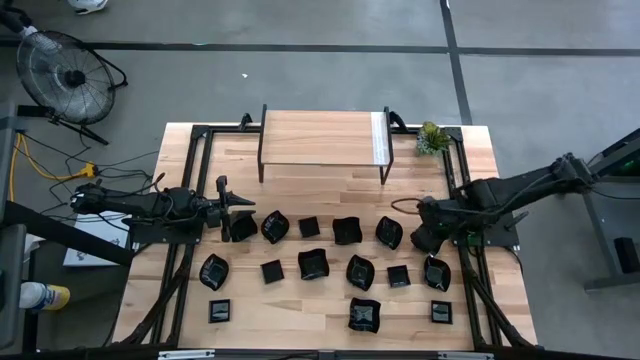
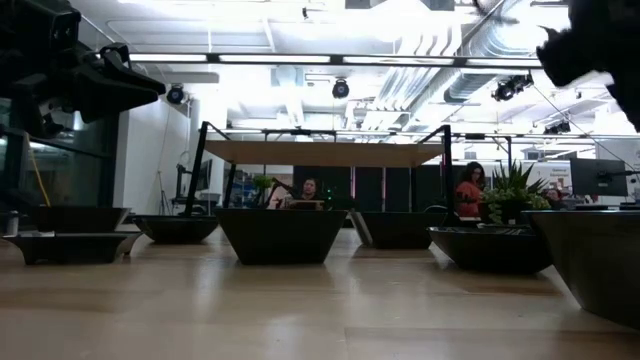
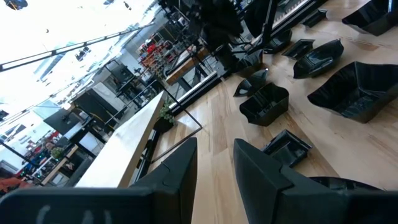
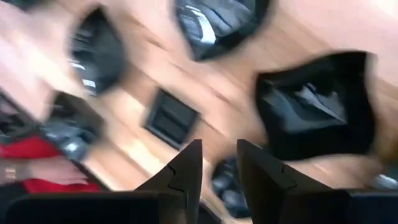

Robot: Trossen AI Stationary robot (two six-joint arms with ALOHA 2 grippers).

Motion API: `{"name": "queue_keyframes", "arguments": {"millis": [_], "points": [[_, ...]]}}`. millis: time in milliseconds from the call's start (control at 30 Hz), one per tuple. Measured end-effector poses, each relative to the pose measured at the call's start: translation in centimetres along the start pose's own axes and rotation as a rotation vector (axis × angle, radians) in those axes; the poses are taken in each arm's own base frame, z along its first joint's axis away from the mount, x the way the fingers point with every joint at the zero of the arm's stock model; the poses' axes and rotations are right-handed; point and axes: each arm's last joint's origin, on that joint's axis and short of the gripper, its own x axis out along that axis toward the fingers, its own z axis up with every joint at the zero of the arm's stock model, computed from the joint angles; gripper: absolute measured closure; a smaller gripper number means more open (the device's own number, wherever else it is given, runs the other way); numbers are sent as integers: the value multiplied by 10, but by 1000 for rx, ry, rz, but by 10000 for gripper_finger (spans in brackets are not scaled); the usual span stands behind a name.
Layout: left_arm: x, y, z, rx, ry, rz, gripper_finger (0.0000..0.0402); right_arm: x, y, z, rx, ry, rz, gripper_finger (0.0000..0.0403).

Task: Pick & Place Mini shaped plates
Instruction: Put the distorted square plate on the shelf

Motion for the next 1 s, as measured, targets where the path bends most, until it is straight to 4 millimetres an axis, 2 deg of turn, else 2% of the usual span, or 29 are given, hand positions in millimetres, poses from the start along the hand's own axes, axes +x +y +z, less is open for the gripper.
{"name": "queue_keyframes", "arguments": {"millis": [133, 233, 433, 667, 1000], "points": [[0, 0, 0, 0, 0, 0, 300, 1, 12, -12, 4, -138, 65, 308], [0, 0, 0, 0, 0, 0, 300, 6, 16, -21, 13, -192, 47, 308], [0, 0, 0, 0, 0, 0, 300, 29, 23, -35, 8, -160, -67, 308], [0, 0, 0, 0, 0, 0, 300, 55, 27, -40, -39, -90, -202, 308], [0, 0, 0, 0, 0, 0, 300, 61, 29, -41, -65, -23, -222, 308]]}}
